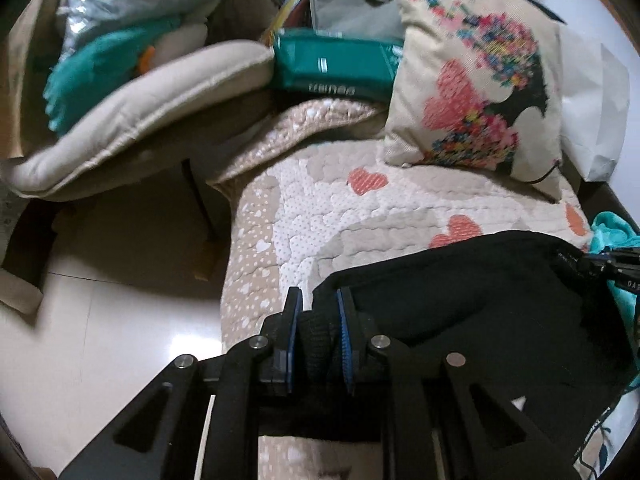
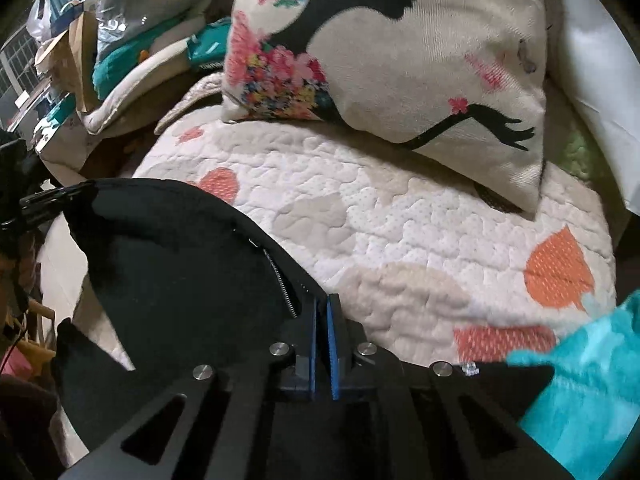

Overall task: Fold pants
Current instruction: 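Fold the waistband over toward the pant legs with both grippers, then release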

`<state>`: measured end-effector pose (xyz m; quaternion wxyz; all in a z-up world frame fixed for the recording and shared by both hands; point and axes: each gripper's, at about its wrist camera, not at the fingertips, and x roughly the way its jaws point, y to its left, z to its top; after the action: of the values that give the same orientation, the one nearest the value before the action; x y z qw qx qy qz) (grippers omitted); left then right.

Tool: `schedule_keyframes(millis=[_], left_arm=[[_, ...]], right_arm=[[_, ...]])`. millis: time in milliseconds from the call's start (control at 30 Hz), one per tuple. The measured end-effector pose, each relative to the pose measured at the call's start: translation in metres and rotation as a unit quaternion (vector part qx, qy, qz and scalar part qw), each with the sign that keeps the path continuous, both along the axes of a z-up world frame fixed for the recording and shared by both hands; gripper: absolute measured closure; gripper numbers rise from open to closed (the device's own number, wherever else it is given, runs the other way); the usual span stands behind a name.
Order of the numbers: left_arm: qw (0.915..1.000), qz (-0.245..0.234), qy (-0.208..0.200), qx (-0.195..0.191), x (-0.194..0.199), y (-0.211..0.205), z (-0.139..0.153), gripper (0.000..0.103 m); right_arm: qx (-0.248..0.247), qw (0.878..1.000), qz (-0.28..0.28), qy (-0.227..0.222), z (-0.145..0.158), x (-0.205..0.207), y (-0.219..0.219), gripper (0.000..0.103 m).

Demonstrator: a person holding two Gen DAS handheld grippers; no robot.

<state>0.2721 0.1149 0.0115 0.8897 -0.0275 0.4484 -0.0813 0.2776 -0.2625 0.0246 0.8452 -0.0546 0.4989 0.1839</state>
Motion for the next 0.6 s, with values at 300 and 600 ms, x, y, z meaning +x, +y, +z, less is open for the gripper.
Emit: schedule_keyframes(millis=[300, 600], left_arm=[[0.9992, -0.004, -0.031, 0.024, -0.071, 0.0, 0.035, 0.086], [0.9974, -0.011, -0.037, 0.061, -0.152, -0.01, 0.027, 0.086]], right_arm=[[0.002, 1.0, -0.006, -0.017, 0.027, -0.063, 0.001, 0.098], [-0.026, 1.0, 0.01, -0.007, 0.022, -0.133, 0.006, 0.098]])
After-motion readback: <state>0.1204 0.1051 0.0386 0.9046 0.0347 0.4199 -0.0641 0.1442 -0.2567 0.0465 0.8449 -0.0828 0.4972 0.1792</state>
